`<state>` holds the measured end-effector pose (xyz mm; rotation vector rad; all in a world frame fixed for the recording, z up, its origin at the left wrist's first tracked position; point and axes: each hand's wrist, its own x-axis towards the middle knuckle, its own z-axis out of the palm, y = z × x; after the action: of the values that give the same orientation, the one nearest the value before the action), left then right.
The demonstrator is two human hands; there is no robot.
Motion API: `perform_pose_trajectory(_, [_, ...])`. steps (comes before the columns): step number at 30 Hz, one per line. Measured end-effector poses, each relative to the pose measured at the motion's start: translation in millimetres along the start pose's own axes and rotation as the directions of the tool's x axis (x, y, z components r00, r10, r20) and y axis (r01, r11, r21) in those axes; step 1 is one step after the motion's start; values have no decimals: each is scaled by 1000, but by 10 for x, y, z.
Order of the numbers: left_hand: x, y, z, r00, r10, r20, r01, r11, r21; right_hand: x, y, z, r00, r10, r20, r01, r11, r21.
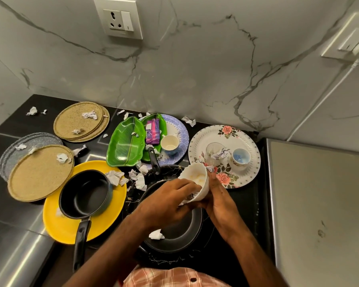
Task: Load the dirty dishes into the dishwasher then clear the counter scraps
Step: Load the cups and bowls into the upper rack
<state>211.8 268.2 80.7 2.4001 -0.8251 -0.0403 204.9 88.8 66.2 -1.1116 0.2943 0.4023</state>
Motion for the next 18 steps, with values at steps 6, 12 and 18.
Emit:
perform_pose_trajectory(6, [-107, -175, -29, 998, -45, 41, 46, 999, -11, 90, 24, 18, 999, 17, -34, -16, 999, 44])
perform_pose_trajectory(12, [-329, -331, -133, 986, -165, -9, 164, 981, -100, 38, 46, -92, 989, 11, -145, -1, 998, 67])
perform_pose_trajectory(18, [-496, -81, -168, 981, -187, 61, 193, 976, -106, -178, 74, -138, 986, -17, -165, 28, 997, 68])
